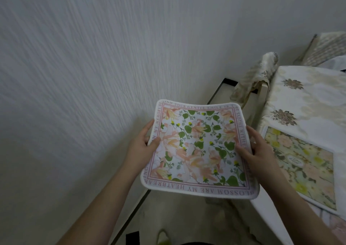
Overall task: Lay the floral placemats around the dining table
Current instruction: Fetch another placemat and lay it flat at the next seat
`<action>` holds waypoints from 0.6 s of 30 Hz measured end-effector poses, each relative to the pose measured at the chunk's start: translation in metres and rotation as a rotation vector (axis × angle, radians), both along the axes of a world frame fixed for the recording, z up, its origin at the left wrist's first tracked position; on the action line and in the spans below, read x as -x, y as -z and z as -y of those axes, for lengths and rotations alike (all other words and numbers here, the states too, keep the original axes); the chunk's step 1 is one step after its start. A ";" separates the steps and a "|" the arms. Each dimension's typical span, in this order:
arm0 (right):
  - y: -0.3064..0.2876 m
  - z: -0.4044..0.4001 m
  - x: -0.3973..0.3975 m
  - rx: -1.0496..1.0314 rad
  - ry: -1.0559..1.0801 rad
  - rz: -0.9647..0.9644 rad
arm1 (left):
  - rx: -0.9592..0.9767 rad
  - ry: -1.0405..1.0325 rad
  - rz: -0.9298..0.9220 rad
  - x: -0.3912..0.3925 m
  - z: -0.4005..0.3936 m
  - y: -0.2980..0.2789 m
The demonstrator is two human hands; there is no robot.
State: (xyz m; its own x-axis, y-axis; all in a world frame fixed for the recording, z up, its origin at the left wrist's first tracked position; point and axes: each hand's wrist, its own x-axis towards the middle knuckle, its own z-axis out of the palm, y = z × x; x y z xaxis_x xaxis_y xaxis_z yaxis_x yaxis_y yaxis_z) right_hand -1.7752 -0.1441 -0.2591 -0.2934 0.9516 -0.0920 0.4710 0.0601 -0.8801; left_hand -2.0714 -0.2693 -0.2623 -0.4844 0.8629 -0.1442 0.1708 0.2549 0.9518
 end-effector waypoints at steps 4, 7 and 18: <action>0.002 -0.010 0.028 0.007 0.055 -0.019 | -0.019 0.032 0.008 0.035 -0.029 -0.001; 0.002 -0.023 0.036 0.002 0.087 0.002 | -0.008 0.077 -0.007 0.051 -0.050 -0.001; 0.009 -0.097 0.025 0.013 0.211 0.021 | 0.012 0.205 0.002 0.057 -0.169 0.017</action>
State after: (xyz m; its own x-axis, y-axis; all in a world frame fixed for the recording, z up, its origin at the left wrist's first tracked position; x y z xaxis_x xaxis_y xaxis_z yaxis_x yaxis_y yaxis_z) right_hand -1.8001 -0.0476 -0.2678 -0.0852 0.9905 -0.1083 0.4905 -0.0529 -0.8698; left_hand -2.1286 -0.0998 -0.2797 -0.2982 0.9417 -0.1560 0.2188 0.2265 0.9491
